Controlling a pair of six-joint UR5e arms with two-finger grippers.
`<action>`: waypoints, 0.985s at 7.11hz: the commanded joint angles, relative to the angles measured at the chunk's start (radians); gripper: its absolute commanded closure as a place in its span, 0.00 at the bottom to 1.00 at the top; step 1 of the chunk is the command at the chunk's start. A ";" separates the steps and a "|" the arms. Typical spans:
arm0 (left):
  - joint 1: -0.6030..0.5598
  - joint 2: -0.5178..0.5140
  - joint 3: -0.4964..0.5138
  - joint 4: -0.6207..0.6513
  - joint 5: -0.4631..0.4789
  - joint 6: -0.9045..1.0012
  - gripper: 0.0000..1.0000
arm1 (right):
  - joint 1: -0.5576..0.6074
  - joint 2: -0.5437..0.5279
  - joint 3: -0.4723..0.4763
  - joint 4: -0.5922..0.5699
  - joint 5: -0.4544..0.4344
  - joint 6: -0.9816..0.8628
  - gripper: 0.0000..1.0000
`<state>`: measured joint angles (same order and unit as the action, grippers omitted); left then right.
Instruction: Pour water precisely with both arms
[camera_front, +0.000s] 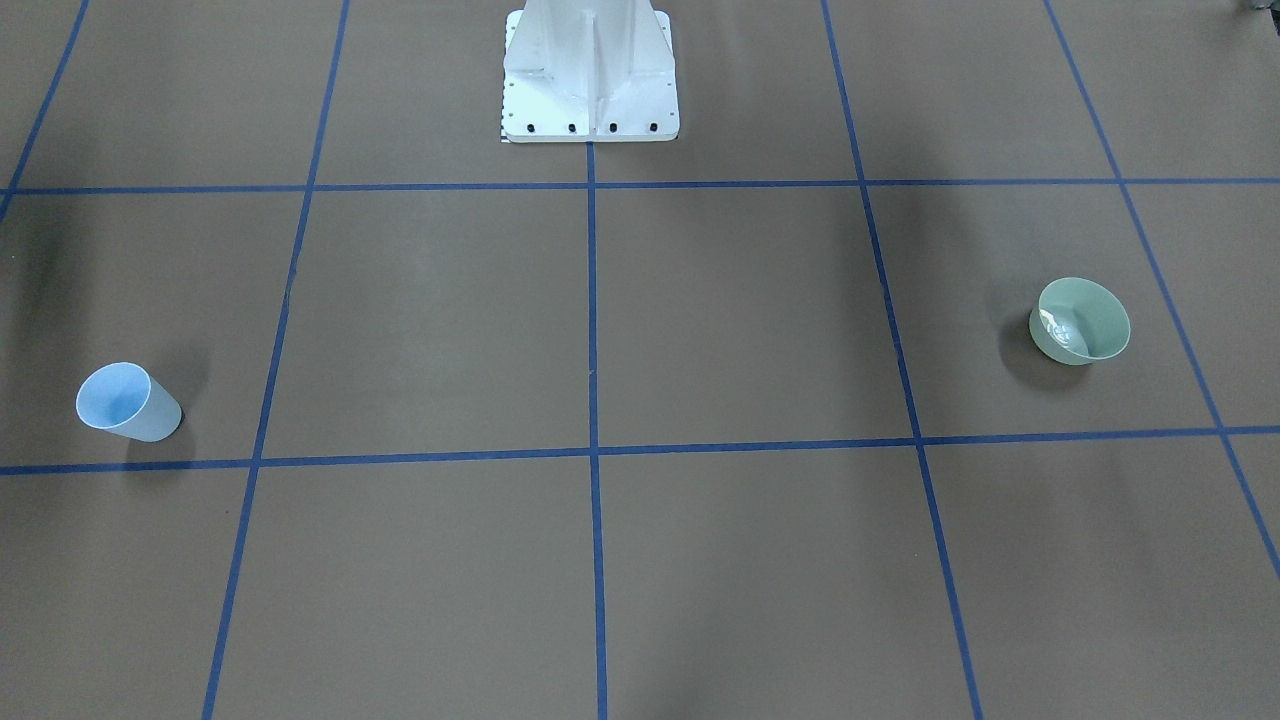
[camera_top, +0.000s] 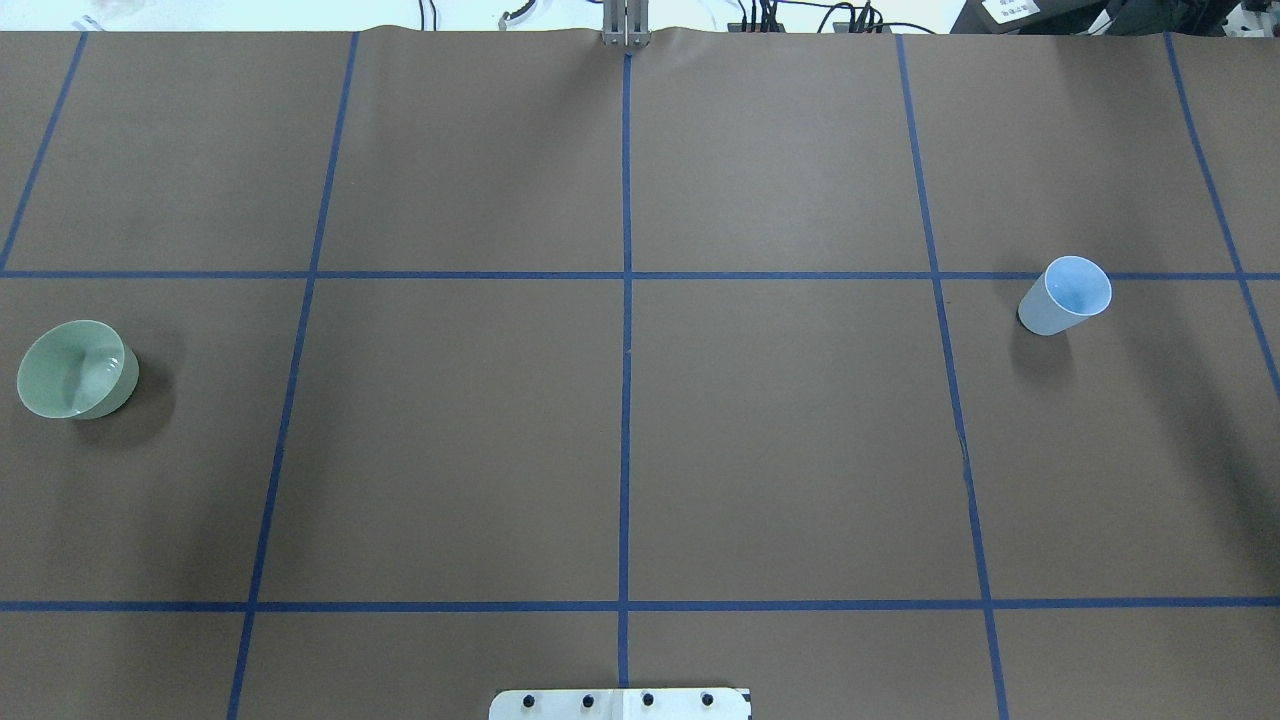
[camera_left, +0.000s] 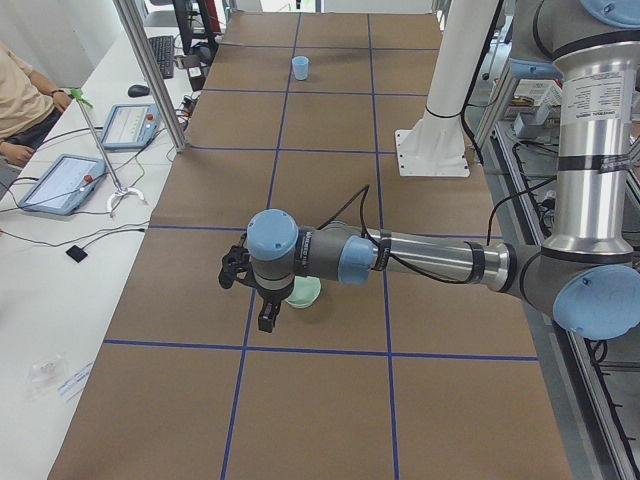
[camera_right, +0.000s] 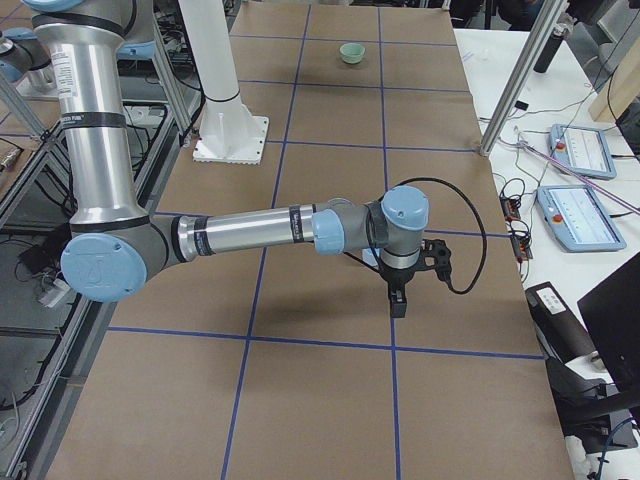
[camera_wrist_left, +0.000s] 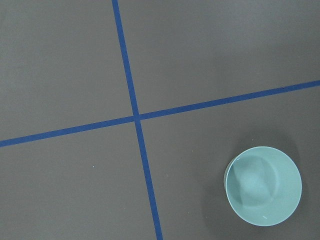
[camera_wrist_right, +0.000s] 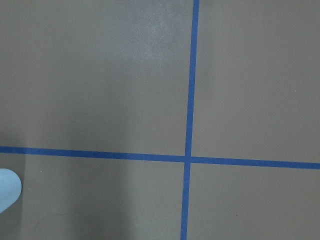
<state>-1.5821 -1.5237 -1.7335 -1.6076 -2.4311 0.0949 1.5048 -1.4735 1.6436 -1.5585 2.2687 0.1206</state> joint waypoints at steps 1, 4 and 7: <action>0.001 -0.007 0.006 -0.006 -0.006 0.000 0.00 | 0.000 -0.001 0.001 0.000 0.000 -0.001 0.00; 0.004 0.002 0.008 -0.127 -0.011 -0.001 0.00 | 0.000 -0.001 0.001 0.000 0.000 0.001 0.00; 0.112 -0.015 0.011 -0.136 -0.006 -0.149 0.00 | 0.000 -0.002 0.001 0.000 0.000 0.001 0.00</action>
<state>-1.4984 -1.5366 -1.7214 -1.7370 -2.4380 0.0564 1.5048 -1.4754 1.6444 -1.5585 2.2688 0.1211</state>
